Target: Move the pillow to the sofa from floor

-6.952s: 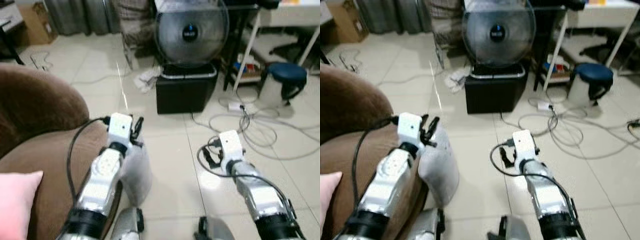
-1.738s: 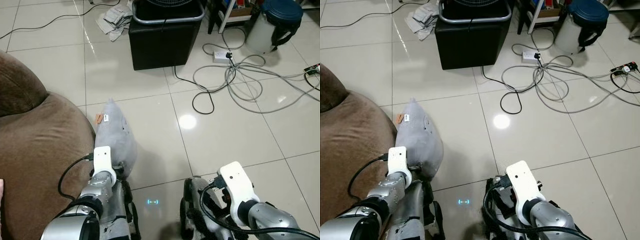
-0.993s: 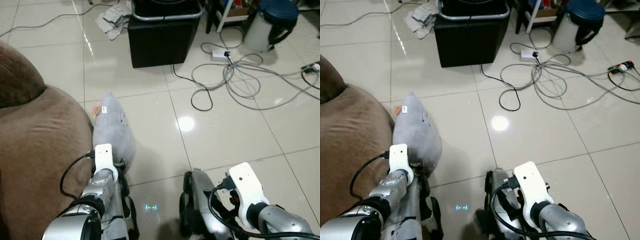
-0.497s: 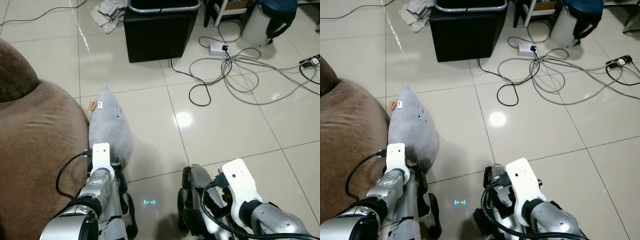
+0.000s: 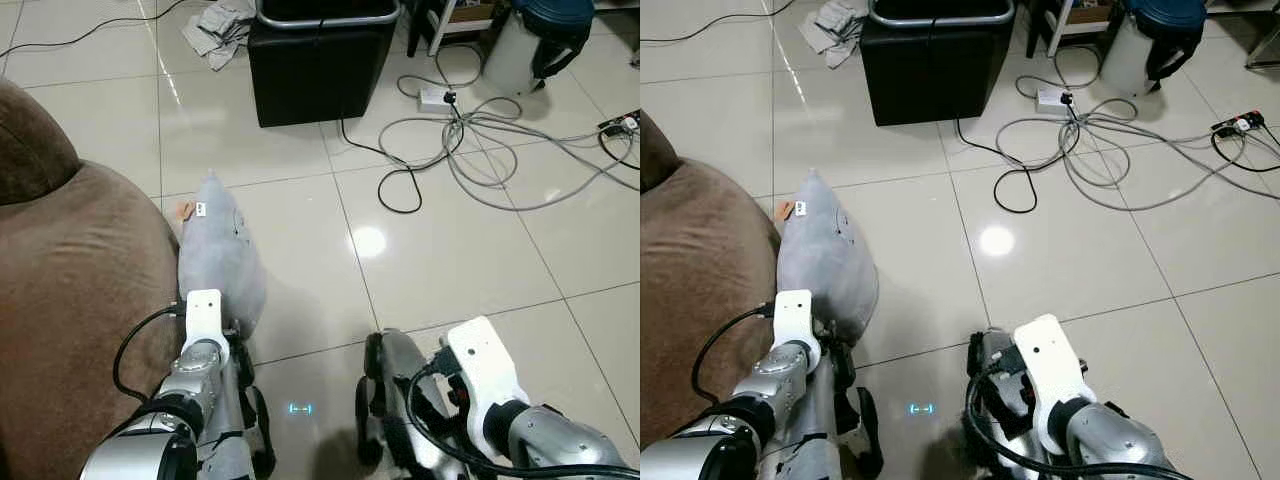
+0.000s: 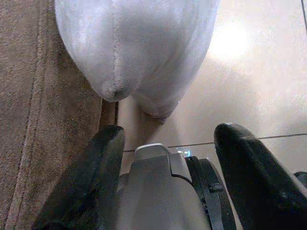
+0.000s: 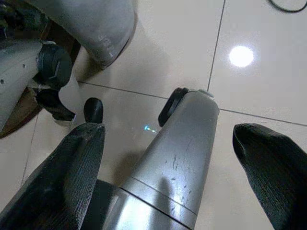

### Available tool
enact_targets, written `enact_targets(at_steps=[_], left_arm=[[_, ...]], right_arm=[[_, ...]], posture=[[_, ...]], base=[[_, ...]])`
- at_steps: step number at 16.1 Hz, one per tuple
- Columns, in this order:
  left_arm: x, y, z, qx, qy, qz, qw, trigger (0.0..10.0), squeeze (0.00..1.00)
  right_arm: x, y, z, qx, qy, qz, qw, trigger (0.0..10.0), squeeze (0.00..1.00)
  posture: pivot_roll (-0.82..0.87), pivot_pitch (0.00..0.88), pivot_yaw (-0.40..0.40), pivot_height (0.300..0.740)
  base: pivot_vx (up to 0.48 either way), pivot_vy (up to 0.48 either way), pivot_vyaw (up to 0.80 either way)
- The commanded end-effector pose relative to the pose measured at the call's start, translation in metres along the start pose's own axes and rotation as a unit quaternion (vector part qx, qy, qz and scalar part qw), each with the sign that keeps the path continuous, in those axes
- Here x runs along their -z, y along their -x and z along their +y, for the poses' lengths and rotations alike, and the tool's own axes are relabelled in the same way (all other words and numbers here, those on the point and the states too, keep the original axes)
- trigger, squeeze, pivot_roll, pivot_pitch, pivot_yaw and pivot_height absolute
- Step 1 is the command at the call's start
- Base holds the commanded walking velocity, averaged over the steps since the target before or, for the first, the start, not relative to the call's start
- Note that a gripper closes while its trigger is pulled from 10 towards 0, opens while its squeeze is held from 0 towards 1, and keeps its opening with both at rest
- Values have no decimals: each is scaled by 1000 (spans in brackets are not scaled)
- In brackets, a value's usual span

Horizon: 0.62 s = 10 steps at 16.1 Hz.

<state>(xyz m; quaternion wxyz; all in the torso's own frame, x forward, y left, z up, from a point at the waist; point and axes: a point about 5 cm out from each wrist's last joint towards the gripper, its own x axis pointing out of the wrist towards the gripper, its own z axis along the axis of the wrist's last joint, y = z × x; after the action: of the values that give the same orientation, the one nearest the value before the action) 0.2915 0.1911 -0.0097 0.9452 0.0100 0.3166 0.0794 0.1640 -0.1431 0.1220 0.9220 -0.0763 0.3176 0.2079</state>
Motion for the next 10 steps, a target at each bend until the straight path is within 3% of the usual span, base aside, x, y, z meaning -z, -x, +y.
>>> enact_targets(at_steps=[1, 5, 6, 8, 10], left_arm=[[14, 2, -1, 5, 4, 23, 1000, 0, 0], [10, 2, -3, 8, 10, 19, 1000, 0, 0], [10, 2, -3, 9, 10, 17, 1000, 0, 0], [9, 2, -3, 9, 11, 15, 1000, 0, 0], [8, 1, -2, 11, 18, 11, 1000, 0, 0]], right_arm=[[8, 0, -2, -5, -9, 10, 1000, 10000, 0], [7, 3, 5, -69, -30, -91, 993, 10000, 0], [5, 4, 5, -80, -25, -144, 986, 10000, 0], [9, 6, 8, -97, -5, -160, 982, 10000, 0], [28, 2, 8, -142, -39, -152, 977, 10000, 0]], posture=[[-234, 296, -44, 573], [-234, 276, -37, 573], [-234, 271, -35, 573], [-232, 269, -32, 573], [-207, 255, -22, 573]], base=[[0, 0, 0], [0, 0, 0], [0, 0, 0], [0, 0, 0], [0, 0, 0]])
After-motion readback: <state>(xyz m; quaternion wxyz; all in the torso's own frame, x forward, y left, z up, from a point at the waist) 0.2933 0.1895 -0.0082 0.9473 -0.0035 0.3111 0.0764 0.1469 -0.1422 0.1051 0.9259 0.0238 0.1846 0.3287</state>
